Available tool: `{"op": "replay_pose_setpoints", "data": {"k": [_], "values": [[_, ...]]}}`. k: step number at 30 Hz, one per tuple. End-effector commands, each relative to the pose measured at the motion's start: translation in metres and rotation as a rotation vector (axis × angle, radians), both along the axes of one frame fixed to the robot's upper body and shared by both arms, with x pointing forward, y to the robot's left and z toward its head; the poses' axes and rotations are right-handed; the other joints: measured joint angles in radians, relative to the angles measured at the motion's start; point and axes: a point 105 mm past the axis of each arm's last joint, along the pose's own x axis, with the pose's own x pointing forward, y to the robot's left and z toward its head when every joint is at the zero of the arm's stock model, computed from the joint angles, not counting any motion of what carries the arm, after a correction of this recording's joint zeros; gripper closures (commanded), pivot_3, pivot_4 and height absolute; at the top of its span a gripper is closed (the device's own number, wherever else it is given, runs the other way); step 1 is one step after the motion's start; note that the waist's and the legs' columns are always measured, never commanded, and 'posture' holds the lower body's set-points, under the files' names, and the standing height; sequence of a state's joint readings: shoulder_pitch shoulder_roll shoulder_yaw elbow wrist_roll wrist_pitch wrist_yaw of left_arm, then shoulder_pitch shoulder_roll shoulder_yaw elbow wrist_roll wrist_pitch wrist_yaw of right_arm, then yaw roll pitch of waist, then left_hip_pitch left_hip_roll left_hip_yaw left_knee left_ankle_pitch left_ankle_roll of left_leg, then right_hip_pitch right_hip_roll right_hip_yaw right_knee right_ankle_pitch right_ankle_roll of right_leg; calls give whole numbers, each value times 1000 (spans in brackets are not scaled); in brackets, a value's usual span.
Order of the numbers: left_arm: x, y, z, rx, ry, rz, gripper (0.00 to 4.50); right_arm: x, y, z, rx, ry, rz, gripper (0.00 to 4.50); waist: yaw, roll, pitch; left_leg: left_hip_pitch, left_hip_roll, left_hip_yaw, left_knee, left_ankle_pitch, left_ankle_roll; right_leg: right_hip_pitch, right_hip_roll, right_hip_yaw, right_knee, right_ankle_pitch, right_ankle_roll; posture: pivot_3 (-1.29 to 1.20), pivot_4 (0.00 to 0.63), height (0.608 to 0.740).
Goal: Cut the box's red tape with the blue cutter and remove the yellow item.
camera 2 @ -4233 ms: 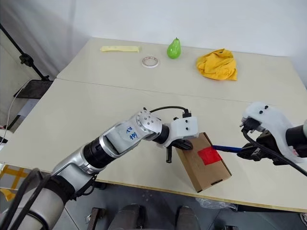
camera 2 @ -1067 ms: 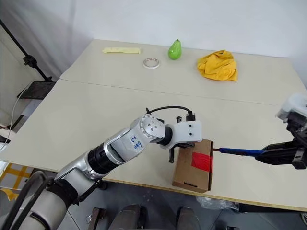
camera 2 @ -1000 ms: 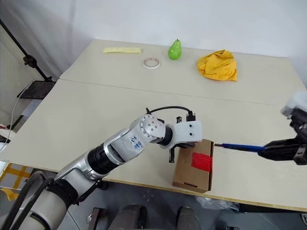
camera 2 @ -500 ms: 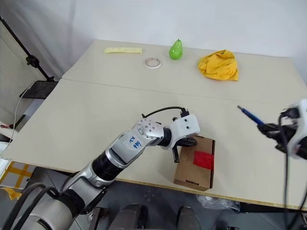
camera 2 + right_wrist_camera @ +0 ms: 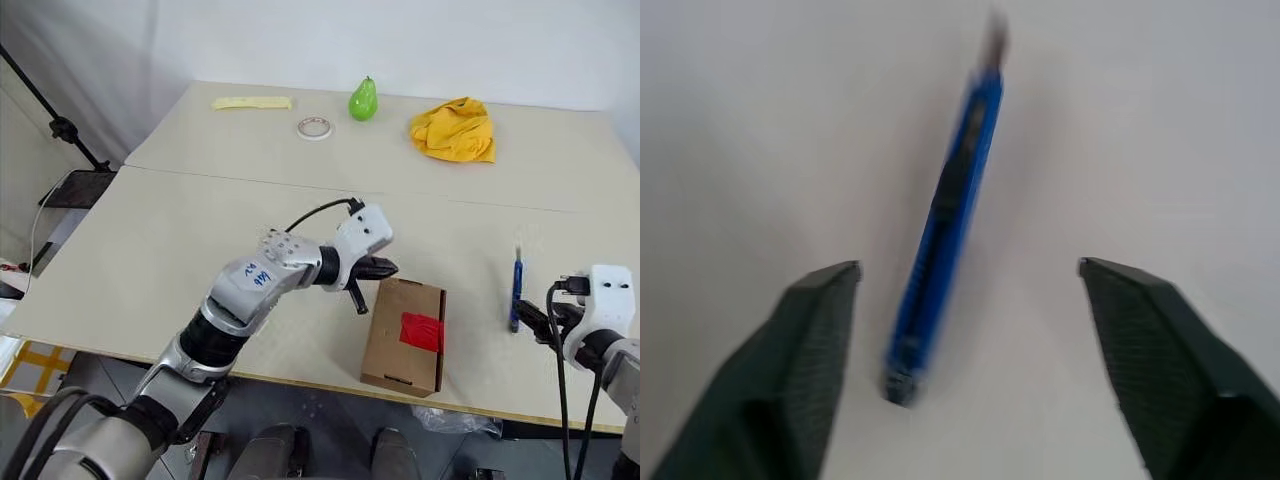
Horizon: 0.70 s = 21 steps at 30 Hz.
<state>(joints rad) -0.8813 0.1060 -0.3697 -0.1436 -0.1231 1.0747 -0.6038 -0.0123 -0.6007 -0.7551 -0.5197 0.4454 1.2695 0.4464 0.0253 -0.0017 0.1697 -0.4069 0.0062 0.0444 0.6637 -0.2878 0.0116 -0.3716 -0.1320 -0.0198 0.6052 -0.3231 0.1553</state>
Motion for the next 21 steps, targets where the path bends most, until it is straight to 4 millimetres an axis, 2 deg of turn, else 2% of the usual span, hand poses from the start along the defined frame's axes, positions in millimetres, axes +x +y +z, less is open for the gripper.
{"op": "replay_pose_setpoints", "data": {"k": [1, 4, 7, 8, 11, 18, 21], "values": [[0, 7, 23, -52, -14, -8, 4500, -3, 2, 29, -95, -98, 16, 15, -1, 0, 0, 0, 0, 0, 0, 0, 0, 0, 0, 0, 0, 0, 0, 0, 150, 740], [6, 25, 18, -24, 44, 24, 4500, 4, 29, 36, -118, -106, 127, 15, -12, 0, 0, 1, 1, 4, 0, 0, 0, -3, 0, 2, 0, 0, 0, 0, 150, 740], [7, 39, -1, 10, 120, 44, 4500, 6, 66, 23, -130, -34, 281, 619, -19, -1, 1, 2, 4, 4, 0, 1, -1, -4, 3, 2, 2, 0, 0, 0, 150, 740], [5, 41, -5, -5, 150, 33, 4500, 7, 78, 20, -159, -17, 331, 1015, -20, -1, 1, 2, 5, 3, -1, 1, -1, -4, 4, 2, 3, 0, 0, 0, 150, 740], [-2, 43, -16, -12, 206, 6, 4500, 8, 96, 13, -198, 23, 413, 2044, -23, -2, 2, 2, 5, 3, -1, 1, -1, -5, 3, 2, 4, 0, 0, 0, 150, 740], [-21, 48, -50, 21, 327, -41, 4500, 6, 121, -5, -228, 127, 533, 4474, -20, -3, 3, 1, 5, 4, -1, 1, -1, -5, 0, 3, 3, 0, 0, 0, 150, 740], [-27, 48, -56, 27, 355, -59, 4500, 3, 130, -5, -217, 143, 580, 4474, -19, -3, 3, 0, 6, 4, -1, 1, 0, -5, 0, 3, 3, 0, 0, 0, 150, 740]]}}
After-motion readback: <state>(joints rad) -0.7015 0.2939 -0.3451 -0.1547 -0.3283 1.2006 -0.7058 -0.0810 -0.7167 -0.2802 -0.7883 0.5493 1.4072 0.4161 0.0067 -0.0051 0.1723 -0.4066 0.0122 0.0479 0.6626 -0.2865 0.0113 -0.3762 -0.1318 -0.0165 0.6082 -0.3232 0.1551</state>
